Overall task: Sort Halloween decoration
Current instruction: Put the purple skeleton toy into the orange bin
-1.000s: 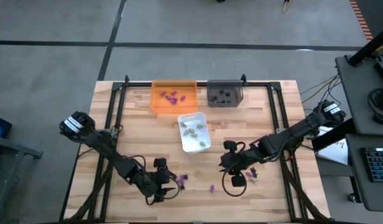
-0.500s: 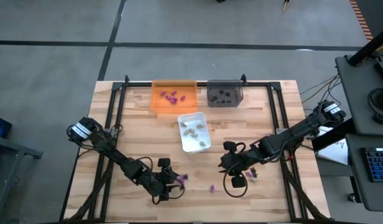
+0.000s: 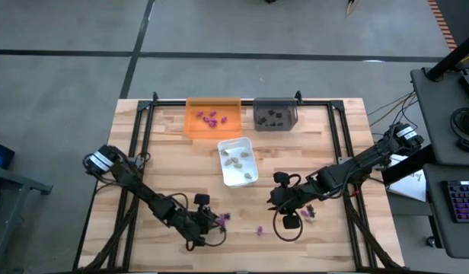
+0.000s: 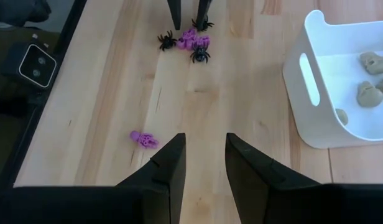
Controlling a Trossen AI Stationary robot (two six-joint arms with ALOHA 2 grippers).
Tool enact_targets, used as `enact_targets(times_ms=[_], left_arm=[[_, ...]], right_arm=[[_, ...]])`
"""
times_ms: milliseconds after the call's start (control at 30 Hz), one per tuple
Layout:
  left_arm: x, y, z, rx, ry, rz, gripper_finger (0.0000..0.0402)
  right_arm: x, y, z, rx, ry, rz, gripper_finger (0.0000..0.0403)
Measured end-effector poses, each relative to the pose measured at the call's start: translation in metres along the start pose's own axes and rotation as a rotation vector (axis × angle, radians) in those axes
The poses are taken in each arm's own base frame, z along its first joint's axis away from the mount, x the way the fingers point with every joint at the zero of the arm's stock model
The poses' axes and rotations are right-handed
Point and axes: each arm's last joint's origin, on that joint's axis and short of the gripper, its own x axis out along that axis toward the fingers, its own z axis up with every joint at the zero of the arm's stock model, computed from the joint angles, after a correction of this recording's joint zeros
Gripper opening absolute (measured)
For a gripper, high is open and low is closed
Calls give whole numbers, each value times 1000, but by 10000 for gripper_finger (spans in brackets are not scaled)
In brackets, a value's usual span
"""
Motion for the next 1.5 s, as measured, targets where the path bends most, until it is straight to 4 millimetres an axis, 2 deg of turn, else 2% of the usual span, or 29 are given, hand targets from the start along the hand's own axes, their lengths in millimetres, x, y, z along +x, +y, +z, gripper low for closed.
enact_targets(times_ms=[533,1200,1500], left_arm=[[6,-1,-5,40,4,15,120],[6,0,-5,58,2,23,42],[4,0,-2,52,-9,20,38]], right_arm=[[0,-1,0,10,-9,-30,100],[1,-2,0,23,-11,-50,100],[1,-2,0,25,-11,-50,100]])
